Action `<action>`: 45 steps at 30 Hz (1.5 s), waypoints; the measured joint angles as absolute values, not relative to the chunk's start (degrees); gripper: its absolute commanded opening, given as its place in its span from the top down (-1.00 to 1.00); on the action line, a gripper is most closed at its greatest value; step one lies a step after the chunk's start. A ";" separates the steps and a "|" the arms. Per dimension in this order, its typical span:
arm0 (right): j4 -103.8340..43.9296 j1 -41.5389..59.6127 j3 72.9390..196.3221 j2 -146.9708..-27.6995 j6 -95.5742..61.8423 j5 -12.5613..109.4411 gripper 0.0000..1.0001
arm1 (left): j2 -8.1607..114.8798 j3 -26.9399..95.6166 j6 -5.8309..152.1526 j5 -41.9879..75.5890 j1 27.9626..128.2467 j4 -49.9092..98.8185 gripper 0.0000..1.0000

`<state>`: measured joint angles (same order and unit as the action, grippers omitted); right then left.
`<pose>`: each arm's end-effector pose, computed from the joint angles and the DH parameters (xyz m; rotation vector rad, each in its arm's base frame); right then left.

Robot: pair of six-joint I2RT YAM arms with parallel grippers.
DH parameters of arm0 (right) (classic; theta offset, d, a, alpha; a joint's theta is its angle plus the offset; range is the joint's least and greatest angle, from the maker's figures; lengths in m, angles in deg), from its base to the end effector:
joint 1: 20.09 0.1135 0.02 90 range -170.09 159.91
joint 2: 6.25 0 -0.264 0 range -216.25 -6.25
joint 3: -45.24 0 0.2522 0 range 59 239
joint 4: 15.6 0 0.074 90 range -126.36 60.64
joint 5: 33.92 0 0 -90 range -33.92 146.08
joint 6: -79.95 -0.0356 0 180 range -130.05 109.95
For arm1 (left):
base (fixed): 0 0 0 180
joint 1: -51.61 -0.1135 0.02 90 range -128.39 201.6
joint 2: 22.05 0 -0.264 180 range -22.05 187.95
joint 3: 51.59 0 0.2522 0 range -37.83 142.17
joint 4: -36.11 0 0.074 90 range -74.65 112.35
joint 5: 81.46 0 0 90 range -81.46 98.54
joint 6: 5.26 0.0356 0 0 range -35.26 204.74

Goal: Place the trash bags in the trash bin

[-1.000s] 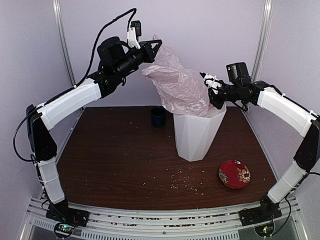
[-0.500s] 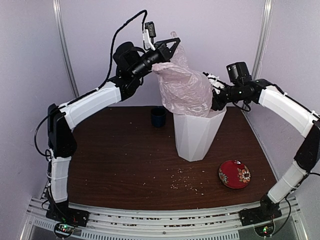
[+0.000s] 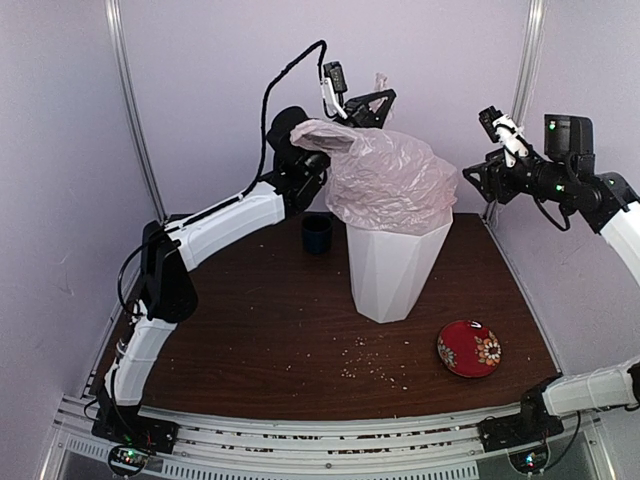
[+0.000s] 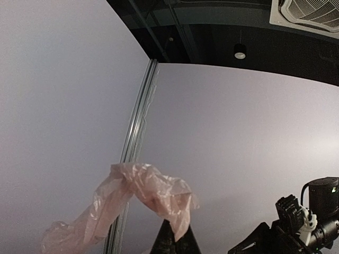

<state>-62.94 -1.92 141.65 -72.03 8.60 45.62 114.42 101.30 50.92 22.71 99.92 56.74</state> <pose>0.2195 0.0788 0.4514 -0.7062 1.7214 0.1641 0.3526 -0.4090 0.4320 0.3780 0.9718 -1.4292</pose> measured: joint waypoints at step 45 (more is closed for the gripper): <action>-82.52 2.54 145.04 -71.97 15.73 34.58 -0.12 | 109.63 88.99 42.37 12.13 99.68 70.29 1.00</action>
